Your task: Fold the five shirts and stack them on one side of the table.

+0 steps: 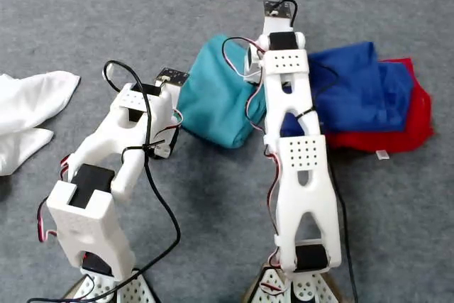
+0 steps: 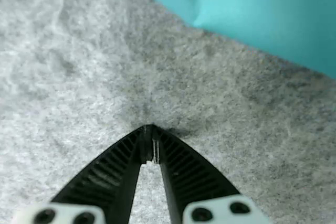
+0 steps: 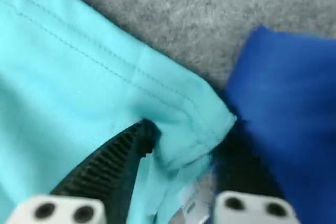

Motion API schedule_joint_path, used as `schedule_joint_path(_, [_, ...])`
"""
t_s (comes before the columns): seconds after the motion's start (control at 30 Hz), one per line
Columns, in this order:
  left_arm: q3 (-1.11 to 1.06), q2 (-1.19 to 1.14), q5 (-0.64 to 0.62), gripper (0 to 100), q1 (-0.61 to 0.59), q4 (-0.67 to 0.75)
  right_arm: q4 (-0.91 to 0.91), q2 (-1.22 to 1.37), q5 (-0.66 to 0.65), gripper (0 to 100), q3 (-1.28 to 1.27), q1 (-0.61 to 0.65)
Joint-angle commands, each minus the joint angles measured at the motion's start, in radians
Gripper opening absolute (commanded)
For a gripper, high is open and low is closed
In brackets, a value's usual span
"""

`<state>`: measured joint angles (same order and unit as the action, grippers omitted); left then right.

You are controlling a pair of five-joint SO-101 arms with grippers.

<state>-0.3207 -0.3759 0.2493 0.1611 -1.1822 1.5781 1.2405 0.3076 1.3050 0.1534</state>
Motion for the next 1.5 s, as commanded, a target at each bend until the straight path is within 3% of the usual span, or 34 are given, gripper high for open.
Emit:
schedule_joint_path(0.0, [-0.106,-0.019,-0.003,2,-0.009,-0.008,0.084,0.002,-0.043,18.6,0.073,0.010])
schedule_joint_path(0.13, [-0.106,-0.019,-0.003,2,-0.009,-0.008,0.183,0.005,-0.060,42.9,0.168,-0.068])
schedule_joint_path(0.23, [-0.106,-0.019,-0.003,2,-0.009,-0.008,0.210,0.001,-0.150,56.7,0.173,-0.154])
schedule_joint_path(0.5, [-0.106,-0.019,-0.003,2,-0.009,-0.008,0.210,-0.105,-0.219,50.0,0.170,-0.282])
schedule_joint_path(1.0, [-0.106,-0.019,-0.003,2,-0.009,-0.008,0.210,-0.249,-0.144,49.9,0.166,-0.070])
schedule_joint_path(1.27, [-0.106,-0.019,-0.003,2,-0.009,-0.008,0.204,-0.243,-0.029,49.8,-0.114,-0.004])
schedule_joint_path(1.47, [-0.106,-0.019,-0.003,2,-0.009,-0.008,0.095,-0.242,0.015,49.8,-0.266,-0.008])
